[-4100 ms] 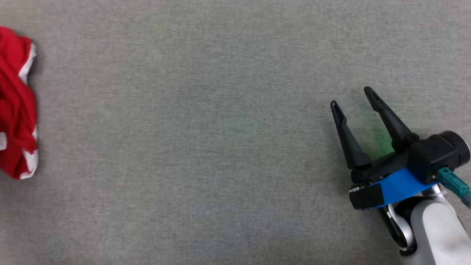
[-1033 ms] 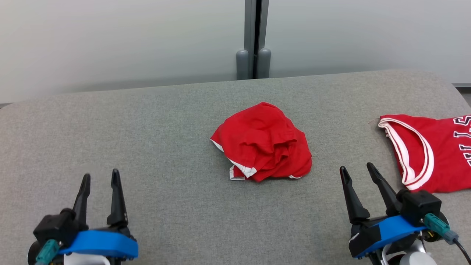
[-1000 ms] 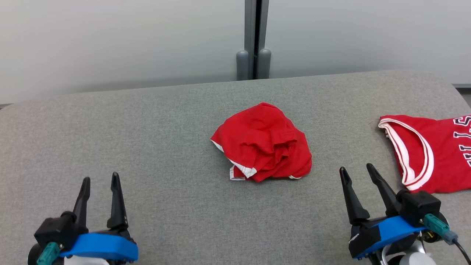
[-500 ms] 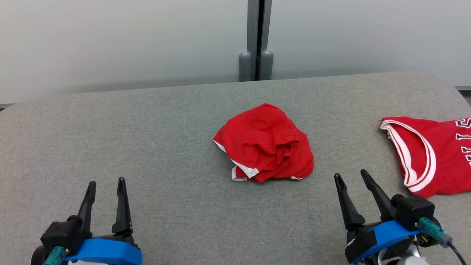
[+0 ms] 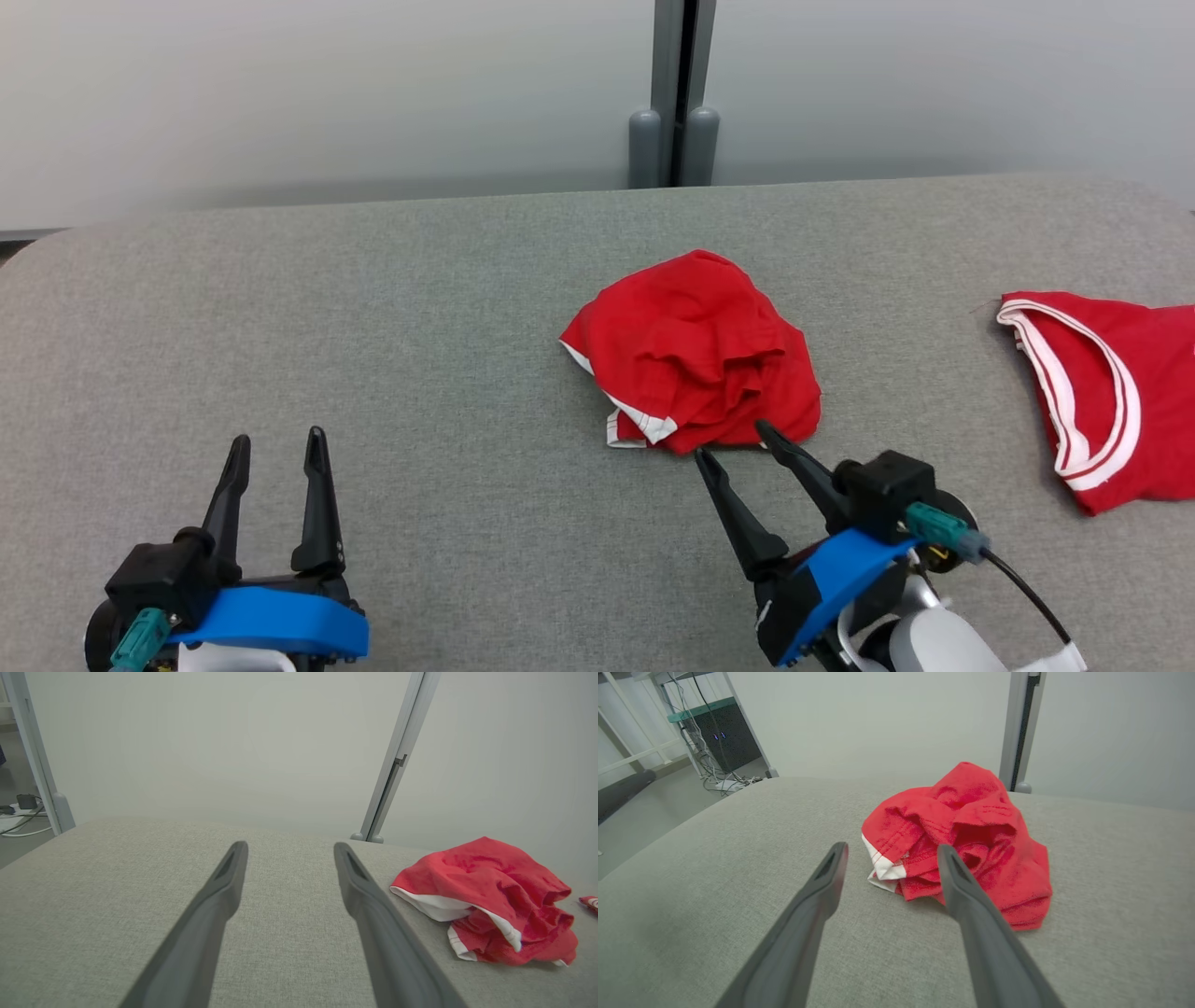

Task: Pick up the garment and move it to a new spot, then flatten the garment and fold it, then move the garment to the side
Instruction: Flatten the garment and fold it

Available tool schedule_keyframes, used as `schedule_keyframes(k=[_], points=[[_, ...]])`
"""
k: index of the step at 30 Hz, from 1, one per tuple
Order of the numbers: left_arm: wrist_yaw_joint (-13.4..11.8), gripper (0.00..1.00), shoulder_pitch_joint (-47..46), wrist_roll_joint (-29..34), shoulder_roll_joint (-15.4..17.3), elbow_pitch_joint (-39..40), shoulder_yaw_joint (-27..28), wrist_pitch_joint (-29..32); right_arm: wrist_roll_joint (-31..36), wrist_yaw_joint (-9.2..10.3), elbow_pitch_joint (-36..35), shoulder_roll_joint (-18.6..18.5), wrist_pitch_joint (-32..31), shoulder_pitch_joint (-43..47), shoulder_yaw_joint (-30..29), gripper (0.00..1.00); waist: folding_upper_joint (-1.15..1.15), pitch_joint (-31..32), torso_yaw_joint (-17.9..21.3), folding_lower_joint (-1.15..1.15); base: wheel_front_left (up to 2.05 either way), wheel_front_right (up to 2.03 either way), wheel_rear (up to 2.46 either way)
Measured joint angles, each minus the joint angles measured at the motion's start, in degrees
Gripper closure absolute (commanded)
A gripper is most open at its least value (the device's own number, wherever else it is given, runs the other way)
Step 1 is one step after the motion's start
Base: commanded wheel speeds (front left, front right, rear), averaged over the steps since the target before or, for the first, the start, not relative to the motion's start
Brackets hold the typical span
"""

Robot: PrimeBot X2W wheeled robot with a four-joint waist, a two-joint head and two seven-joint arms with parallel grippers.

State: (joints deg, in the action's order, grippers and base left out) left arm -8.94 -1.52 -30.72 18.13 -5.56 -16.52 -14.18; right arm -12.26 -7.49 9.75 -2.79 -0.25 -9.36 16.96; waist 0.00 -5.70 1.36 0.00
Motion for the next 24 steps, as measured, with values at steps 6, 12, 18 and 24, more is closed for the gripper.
schedule_keyframes(k=[6,12,18,24], points=[[1.5,0.0,-2.8,0.5,-0.2,-0.8,-1.2,0.0,-4.3,0.01,9.9,0.0,-5.0,-7.9,2.9,0.0,0.0,-2.0,-2.6,0.0,0.0,0.0,0.0],[2.9,0.0,-5.4,1.0,-1.2,-2.6,-3.0,-0.1,-5.6,0.01,19.8,0.0,-5.7,-14.0,2.6,0.0,0.0,-3.8,-6.2,0.0,0.0,0.0,0.0],[3.9,0.0,-7.2,1.1,-2.2,-4.2,-3.9,-0.1,-5.8,0.01,27.4,0.0,-3.2,-19.3,2.6,0.0,0.0,-5.4,-9.2,0.0,0.0,0.0,0.0],[4.4,0.0,-8.0,1.1,-2.5,-5.6,-3.6,-0.5,-7.2,0.01,32.0,0.0,0.9,-23.2,4.1,1.0,0.0,-6.1,-10.4,0.01,0.0,0.0,0.0]])
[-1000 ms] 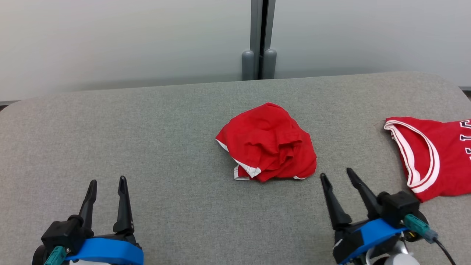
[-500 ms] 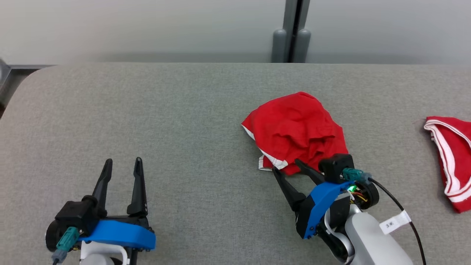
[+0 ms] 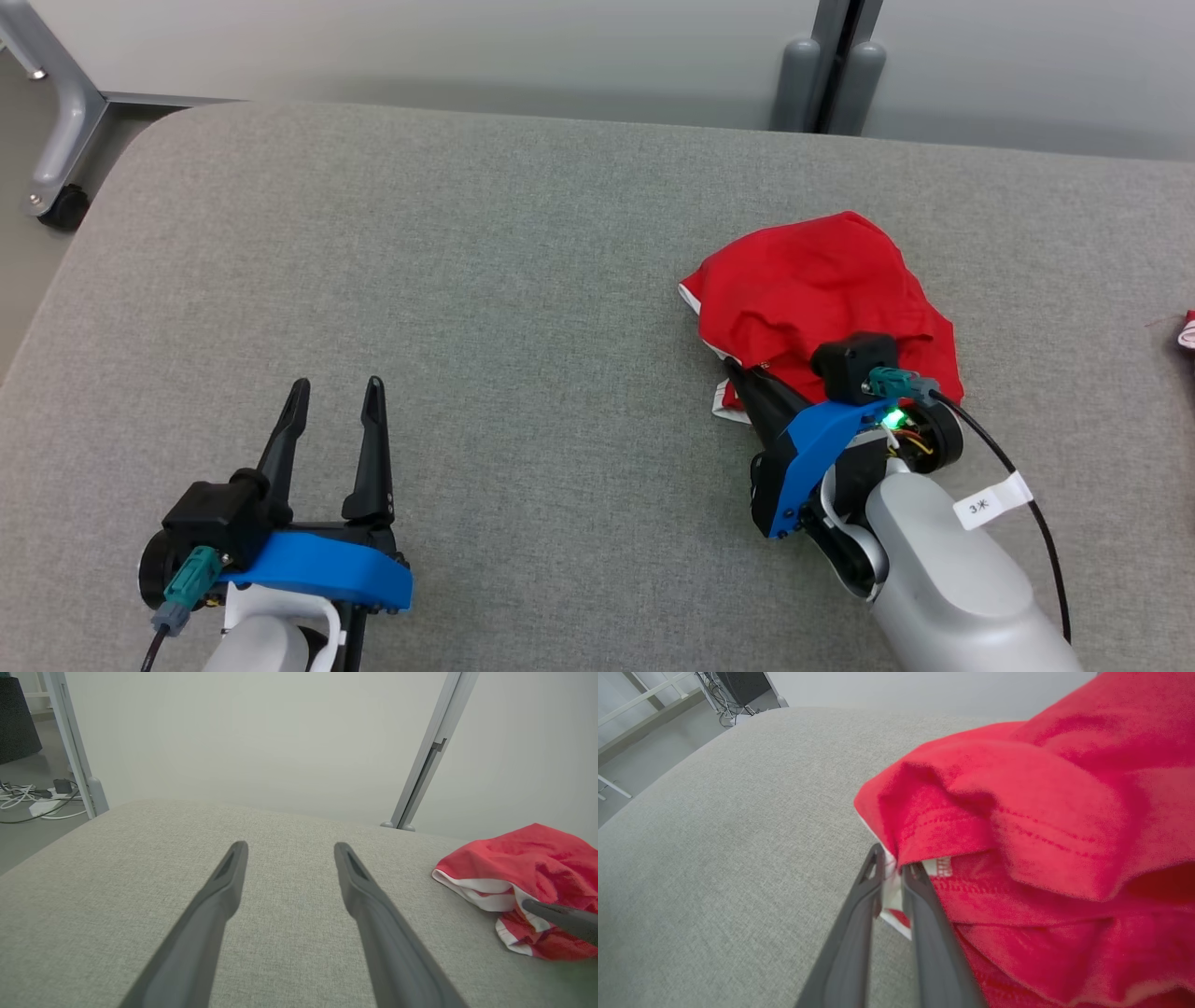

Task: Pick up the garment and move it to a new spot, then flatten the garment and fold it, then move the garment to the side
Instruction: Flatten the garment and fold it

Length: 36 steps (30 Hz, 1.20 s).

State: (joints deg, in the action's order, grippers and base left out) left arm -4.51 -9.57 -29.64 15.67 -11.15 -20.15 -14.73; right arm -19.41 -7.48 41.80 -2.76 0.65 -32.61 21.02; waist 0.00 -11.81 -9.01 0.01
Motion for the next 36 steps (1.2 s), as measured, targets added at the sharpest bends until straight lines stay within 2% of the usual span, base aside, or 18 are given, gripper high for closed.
schedule_keyframes(k=[6,10,19,25,30,36], points=[[0.5,0.0,0.0,0.1,-0.2,-1.1,0.6,-0.1,-1.7,0.0,1.1,0.0,4.1,-1.5,1.1,1.0,0.0,1.3,0.4,0.0,0.0,0.0,0.0],[0.9,0.0,0.1,0.3,-0.4,-1.4,0.8,-0.2,-2.9,0.0,-1.3,0.0,4.8,-4.0,3.9,1.0,0.0,2.6,1.1,-0.01,0.0,0.0,0.0],[1.1,0.0,0.4,0.9,-0.3,-1.1,1.8,-0.3,-1.3,0.0,-9.6,-0.1,4.5,-18.8,9.4,1.0,0.0,3.6,2.9,-0.01,0.0,0.0,0.0],[1.5,0.0,1.1,1.2,-0.2,-0.9,2.6,-0.3,-1.8,-0.01,-14.8,-0.9,6.8,-26.5,9.7,1.0,0.0,4.2,3.9,-0.01,0.0,0.0,0.0],[1.9,0.0,1.3,1.6,-0.3,-0.9,2.8,-0.3,-3.7,-0.01,-18.1,-6.0,4.5,-24.5,7.6,1.0,0.0,4.8,4.4,-0.01,0.0,0.0,0.0],[2.4,0.0,1.3,2.0,-0.6,-0.8,3.0,-0.3,-3.9,-0.01,-18.8,-13.2,-1.2,-10.4,2.9,1.0,0.0,3.9,4.8,-0.01,0.0,0.0,0.0]])
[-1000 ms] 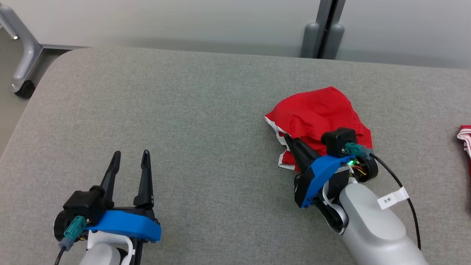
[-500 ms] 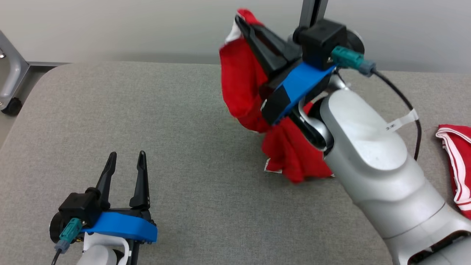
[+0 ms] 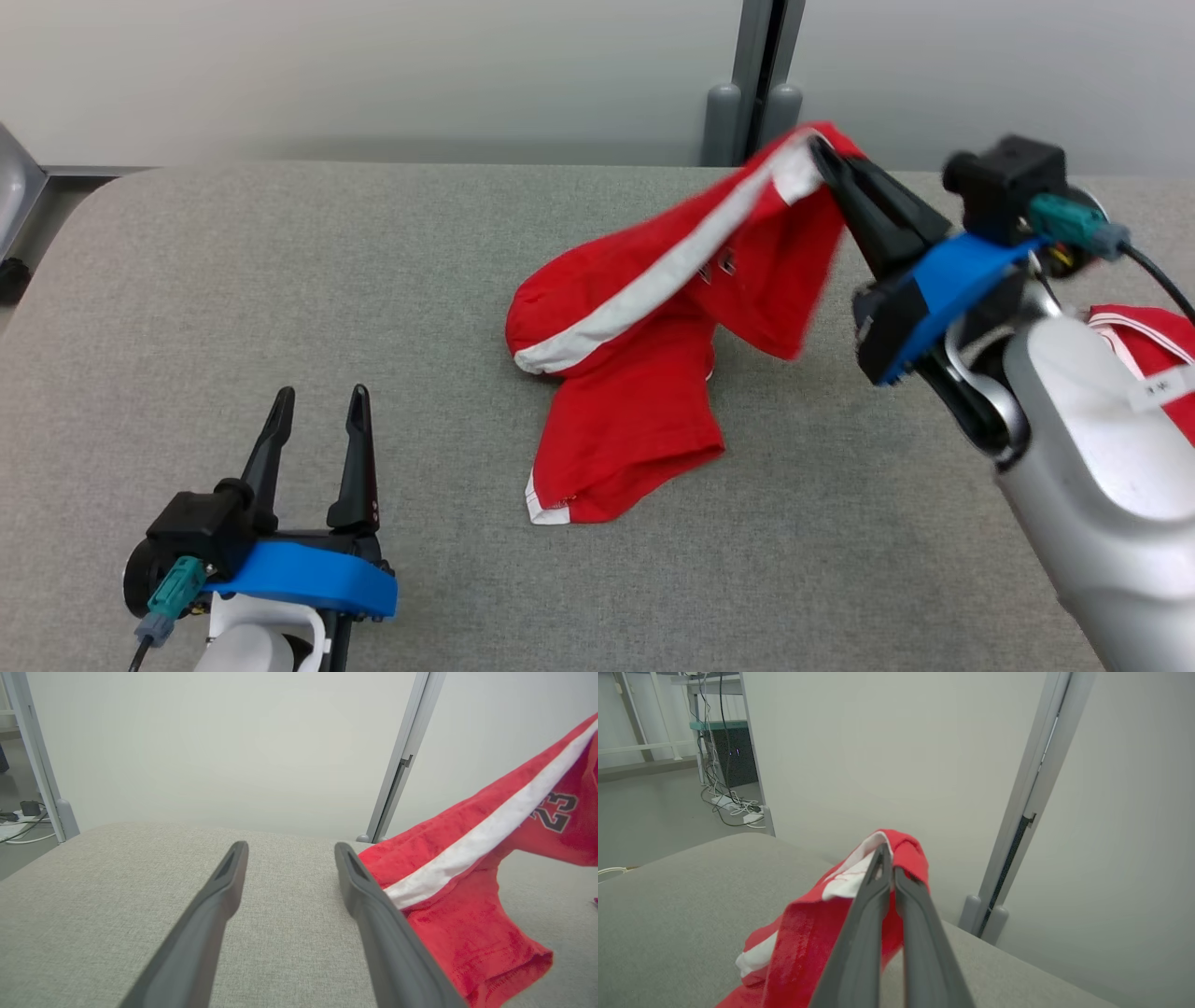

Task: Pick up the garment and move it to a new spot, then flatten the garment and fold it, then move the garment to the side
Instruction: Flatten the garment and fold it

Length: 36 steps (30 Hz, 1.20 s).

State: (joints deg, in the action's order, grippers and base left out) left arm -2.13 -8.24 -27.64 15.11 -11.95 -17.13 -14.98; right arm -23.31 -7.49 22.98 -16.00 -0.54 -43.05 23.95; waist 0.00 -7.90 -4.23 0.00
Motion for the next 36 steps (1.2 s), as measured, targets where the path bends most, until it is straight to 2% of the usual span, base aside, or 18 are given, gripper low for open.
schedule_keyframes(k=[4,9,10,11,16,20,23,27,33,36], points=[[0.2,0.0,-0.5,0.2,-0.2,0.1,0.5,0.0,0.0,0.01,1.8,-2.4,-1.6,8.6,-5.8,1.0,0.0,-1.3,0.3,0.0,0.0,0.0,0.0],[0.7,0.0,-1.6,0.6,-0.3,0.0,1.4,0.0,0.5,0.01,7.7,-1.7,-0.9,11.7,-14.6,0.98,0.0,-2.8,0.5,0.0,0.0,0.0,0.0],[0.8,0.0,-1.7,0.6,-0.4,-0.1,1.4,0.0,0.9,0.01,9.2,-1.3,-1.2,11.7,-15.5,0.58,0.0,-3.0,0.4,0.0,0.0,0.0,0.0],[1.0,0.0,-1.7,0.8,-0.4,-0.4,1.4,0.0,1.1,0.01,10.3,-0.6,-1.3,11.8,-16.1,0.0,0.0,-3.1,0.4,0.0,0.0,0.0,0.0],[1.4,0.0,-2.3,1.2,-0.8,-1.3,1.5,0.0,2.6,0.01,14.6,1.4,-4.0,12.0,-16.8,0.0,0.0,-2.5,0.4,0.0,0.0,0.0,0.0],[1.7,0.0,-1.9,1.5,-1.1,-2.0,1.7,0.0,2.9,0.01,13.5,1.6,-5.6,14.5,-17.0,0.0,0.0,-0.9,0.5,0.0,0.0,0.0,0.0],[1.7,0.0,-0.9,1.5,-1.2,-2.2,1.9,0.0,3.8,0.01,9.3,1.6,-5.4,17.9,-18.3,0.0,0.0,0.4,0.7,0.0,0.0,0.0,0.0],[1.7,0.0,0.2,1.6,-1.5,-2.2,2.7,0.0,6.9,0.01,-0.1,2.2,-3.1,24.2,-20.2,0.0,0.0,1.7,1.5,0.0,0.0,0.0,0.0],[1.7,0.0,2.1,1.6,-1.6,-2.2,3.8,0.0,13.4,0.01,-13.0,6.9,1.3,33.9,-22.0,0.0,0.0,3.1,3.0,0.0,0.0,0.0,0.0],[1.7,0.0,3.1,1.6,-1.7,-2.1,4.4,0.0,15.4,0.01,-16.3,10.0,3.2,37.6,-23.0,0.0,0.0,3.9,3.7,0.0,0.0,0.0,0.0]])
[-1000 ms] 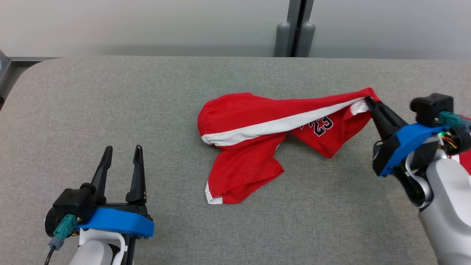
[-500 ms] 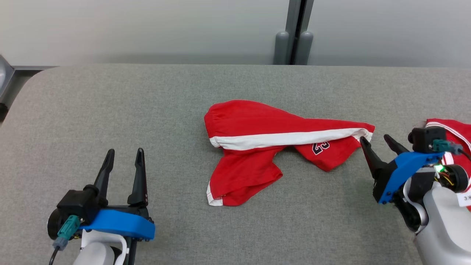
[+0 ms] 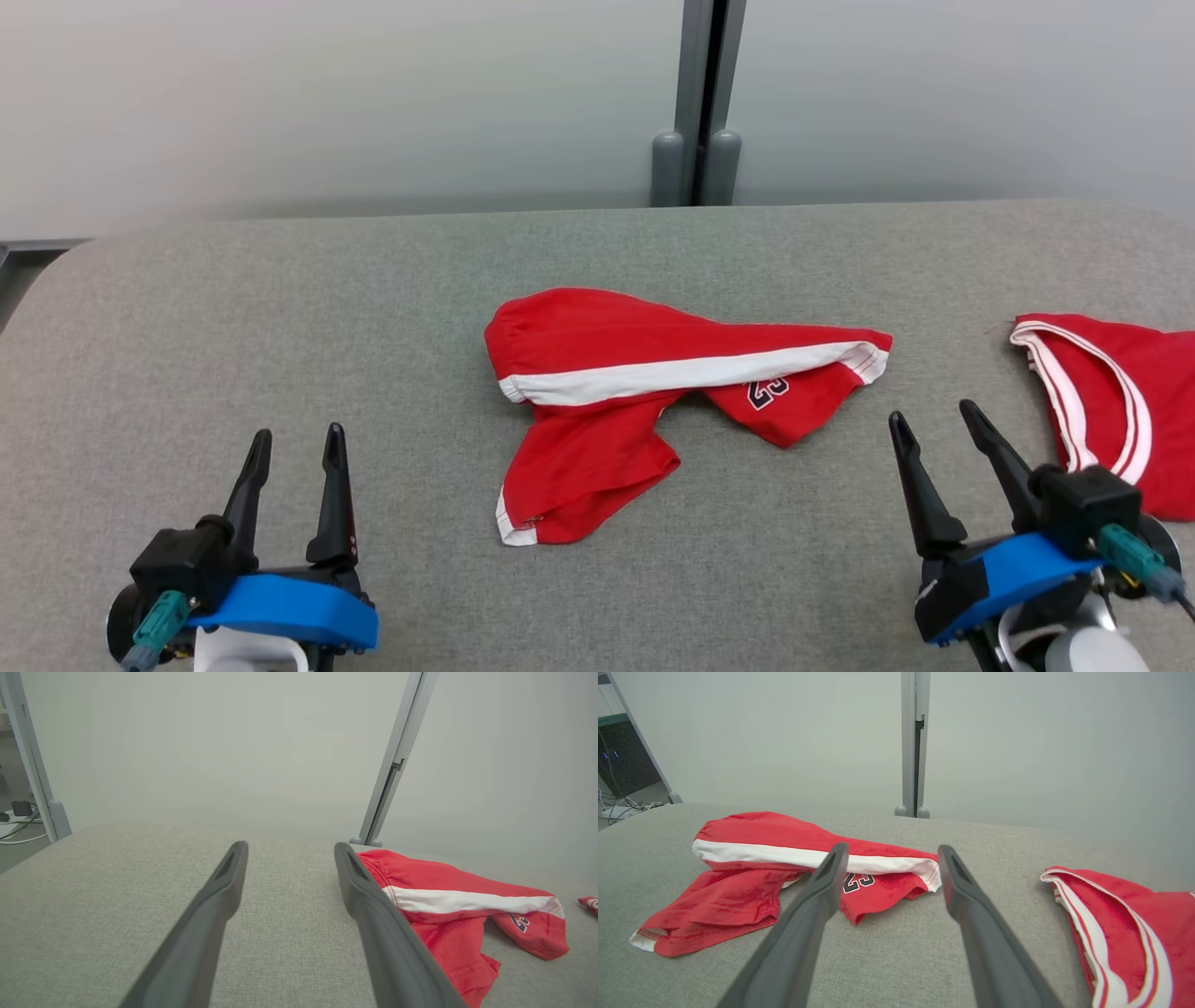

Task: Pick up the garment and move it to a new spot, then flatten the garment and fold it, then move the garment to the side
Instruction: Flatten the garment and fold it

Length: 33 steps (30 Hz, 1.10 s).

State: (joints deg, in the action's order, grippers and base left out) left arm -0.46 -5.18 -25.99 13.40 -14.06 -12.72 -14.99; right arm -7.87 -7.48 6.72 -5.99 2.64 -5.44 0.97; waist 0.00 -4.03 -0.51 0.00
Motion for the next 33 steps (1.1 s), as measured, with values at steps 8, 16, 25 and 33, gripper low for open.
schedule_keyframes(k=[8,16,25,33], points=[[0.0,0.0,2.2,0.4,-0.7,0.0,0.9,0.0,1.9,0.0,-2.6,2.5,0.0,3.6,-1.7,0.0,0.0,1.5,1.4,0.0,0.0,0.0,0.0],[0.0,0.0,2.8,0.8,-1.3,0.0,0.9,0.0,2.3,0.0,-3.9,2.9,-1.1,3.9,-2.7,0.0,0.0,2.0,1.5,0.0,0.0,0.0,0.0],[0.9,0.0,1.6,1.1,-1.4,-0.2,-0.5,1.3,1.6,0.0,-4.0,3.0,-4.9,2.0,-1.3,0.0,0.0,0.0,2.2,0.0,0.0,0.0,0.0],[5.8,0.0,-9.8,-0.3,-2.8,-8.0,-6.1,10.2,-1.3,0.0,4.1,2.4,-15.8,-13.7,0.7,0.0,0.0,-6.0,4.9,0.01,0.0,0.0,0.0]])
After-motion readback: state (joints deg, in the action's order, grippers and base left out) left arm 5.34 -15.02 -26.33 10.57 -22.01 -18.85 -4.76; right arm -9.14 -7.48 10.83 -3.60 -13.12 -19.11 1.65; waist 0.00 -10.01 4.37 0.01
